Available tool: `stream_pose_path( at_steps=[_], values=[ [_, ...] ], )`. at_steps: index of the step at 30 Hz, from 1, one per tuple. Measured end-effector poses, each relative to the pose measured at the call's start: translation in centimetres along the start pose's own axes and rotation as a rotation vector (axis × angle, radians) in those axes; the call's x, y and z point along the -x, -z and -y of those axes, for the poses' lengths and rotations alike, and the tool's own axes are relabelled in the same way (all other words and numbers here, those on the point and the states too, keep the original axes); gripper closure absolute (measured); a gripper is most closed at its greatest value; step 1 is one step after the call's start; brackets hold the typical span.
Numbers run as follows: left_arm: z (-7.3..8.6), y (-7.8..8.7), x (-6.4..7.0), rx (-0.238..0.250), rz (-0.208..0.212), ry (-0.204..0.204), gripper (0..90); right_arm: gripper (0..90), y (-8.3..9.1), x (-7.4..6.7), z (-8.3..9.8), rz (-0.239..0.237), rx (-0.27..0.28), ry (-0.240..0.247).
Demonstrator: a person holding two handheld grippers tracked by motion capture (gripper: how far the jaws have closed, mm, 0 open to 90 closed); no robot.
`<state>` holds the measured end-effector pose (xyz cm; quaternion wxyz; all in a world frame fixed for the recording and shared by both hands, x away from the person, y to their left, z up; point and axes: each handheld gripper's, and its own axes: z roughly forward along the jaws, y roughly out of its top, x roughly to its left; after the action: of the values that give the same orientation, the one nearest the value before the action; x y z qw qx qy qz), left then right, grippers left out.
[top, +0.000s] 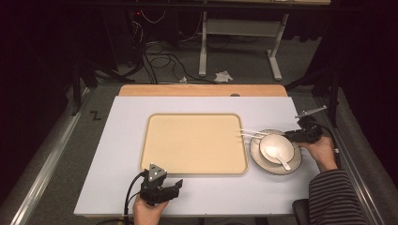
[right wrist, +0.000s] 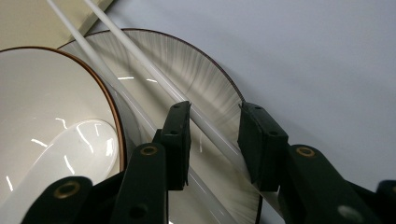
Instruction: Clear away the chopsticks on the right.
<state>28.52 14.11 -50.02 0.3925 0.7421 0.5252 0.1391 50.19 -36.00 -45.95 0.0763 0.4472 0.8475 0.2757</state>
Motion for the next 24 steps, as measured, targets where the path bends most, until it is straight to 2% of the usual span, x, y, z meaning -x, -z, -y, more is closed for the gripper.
stream_pose_path(
  at_steps=[24],
  values=[
    [0.01, -0.17, 0.12, -0.01, 0.003, -0.009, 33.3, 68.1, -0.11, -0.11, 0.08, -0.006, -0.013, 0.005]
  ],
)
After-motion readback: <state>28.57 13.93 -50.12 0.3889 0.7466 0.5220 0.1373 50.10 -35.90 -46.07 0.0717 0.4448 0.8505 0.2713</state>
